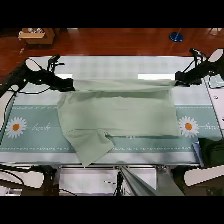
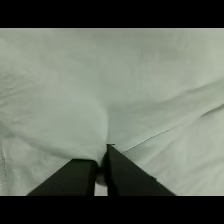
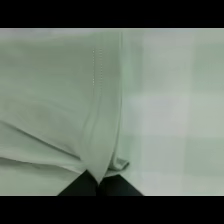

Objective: Fold the shirts.

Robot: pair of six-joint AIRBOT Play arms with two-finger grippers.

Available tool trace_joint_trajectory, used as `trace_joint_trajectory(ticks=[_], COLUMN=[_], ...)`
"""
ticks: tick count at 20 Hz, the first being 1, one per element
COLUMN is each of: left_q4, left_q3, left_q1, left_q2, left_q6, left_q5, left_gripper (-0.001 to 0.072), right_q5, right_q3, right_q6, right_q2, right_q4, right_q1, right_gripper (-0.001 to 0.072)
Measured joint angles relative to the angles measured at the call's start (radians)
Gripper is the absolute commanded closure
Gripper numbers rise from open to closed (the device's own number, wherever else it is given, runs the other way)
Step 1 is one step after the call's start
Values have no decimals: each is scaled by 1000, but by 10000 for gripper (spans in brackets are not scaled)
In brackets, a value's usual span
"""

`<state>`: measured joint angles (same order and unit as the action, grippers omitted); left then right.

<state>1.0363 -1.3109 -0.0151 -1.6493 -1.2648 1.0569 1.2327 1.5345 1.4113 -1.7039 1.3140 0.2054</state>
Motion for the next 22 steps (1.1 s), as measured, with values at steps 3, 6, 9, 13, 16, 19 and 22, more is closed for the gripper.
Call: trace_joint_trajectory(ticks=[3, 6, 9, 13, 16, 19, 22], left_q4=[40, 130, 134, 100, 46, 5, -13], left_q3=[-44, -64, 17, 250, 409, 539, 647], left_q1=[-24, -103, -222, -403, -497, -523, -503], left_q2=[-1, 22, 92, 224, 290, 320, 333], left_q6=[3, 12, 24, 48, 80, 96, 103], left_q5=[89, 233, 323, 374, 433, 467, 467], left_gripper=[436, 436, 170, 34, 35, 35, 37], right_q5=[50, 143, 246, 300, 280, 246, 231], right_q3=[35, 58, 24, -115, -212, -277, -304], right_q6=[-31, -68, -77, -99, -111, -121, -127], right_q2=[17, 61, 106, 180, 240, 289, 322], right_q4=[27, 143, 181, 72, -6, -56, -89], right_q1=[0, 24, 107, 250, 324, 359, 371], right_gripper=[437, 300, 242, 242, 242, 242, 241])
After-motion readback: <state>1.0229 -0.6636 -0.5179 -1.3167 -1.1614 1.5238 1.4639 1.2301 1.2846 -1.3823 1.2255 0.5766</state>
